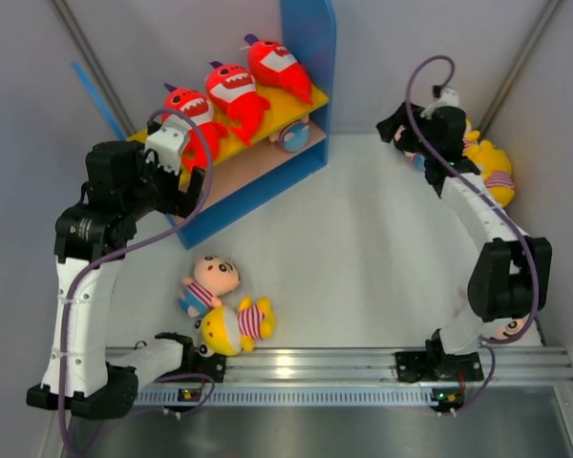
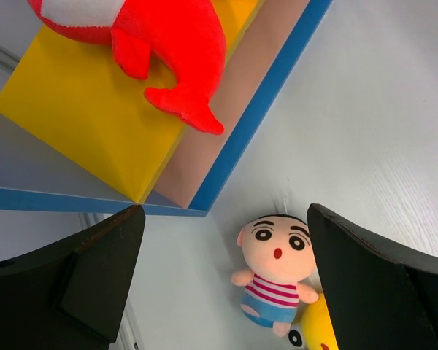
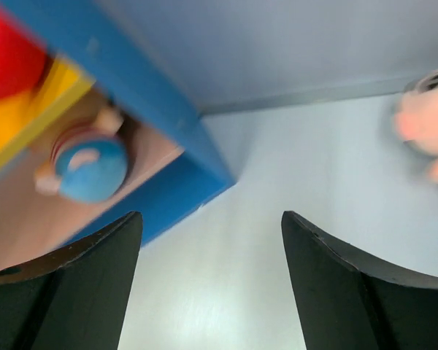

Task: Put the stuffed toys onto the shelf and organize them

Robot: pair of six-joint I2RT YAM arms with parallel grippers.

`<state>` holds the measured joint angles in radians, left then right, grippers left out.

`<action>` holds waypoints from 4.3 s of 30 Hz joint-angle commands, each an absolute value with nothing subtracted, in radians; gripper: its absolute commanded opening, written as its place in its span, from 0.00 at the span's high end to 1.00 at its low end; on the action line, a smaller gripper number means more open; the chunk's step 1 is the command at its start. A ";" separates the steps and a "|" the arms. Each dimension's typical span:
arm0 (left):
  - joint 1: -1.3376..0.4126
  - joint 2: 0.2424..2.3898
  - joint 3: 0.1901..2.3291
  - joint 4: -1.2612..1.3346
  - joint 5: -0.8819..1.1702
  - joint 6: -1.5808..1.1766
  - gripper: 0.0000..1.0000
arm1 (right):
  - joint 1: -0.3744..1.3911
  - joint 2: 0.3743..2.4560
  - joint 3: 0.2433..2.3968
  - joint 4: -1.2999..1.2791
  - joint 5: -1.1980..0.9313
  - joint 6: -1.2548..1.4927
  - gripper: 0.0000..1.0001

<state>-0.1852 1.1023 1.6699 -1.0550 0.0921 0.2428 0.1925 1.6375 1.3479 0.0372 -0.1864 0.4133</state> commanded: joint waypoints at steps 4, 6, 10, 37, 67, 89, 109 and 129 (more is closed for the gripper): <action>-0.186 1.101 1.686 -1.043 0.057 0.268 0.01 | -0.124 1.782 1.406 0.061 -0.172 0.762 0.26; -0.186 1.104 1.684 -1.051 0.037 0.278 0.01 | -0.158 1.883 1.477 0.061 -0.167 0.824 0.28; -0.179 1.112 1.681 -1.051 0.011 0.285 0.01 | -0.175 2.055 1.672 -0.020 -0.124 0.845 0.28; -0.166 1.147 1.684 -1.051 -0.040 0.285 0.01 | -0.169 2.212 1.625 0.044 -0.074 0.911 1.00; -0.166 1.072 1.684 -1.054 -0.009 0.291 0.01 | 0.354 1.319 0.819 0.370 -0.016 0.917 1.00; -0.169 1.060 1.684 -1.054 -0.005 0.298 0.01 | 0.742 1.765 1.221 0.695 0.239 1.118 1.00; -0.179 1.071 1.678 -1.054 -0.005 0.305 0.01 | 0.796 1.980 1.406 0.779 0.446 1.146 1.00; -0.179 1.074 1.698 -1.068 -0.012 0.324 0.01 | 0.830 2.118 1.612 0.675 0.847 1.103 1.00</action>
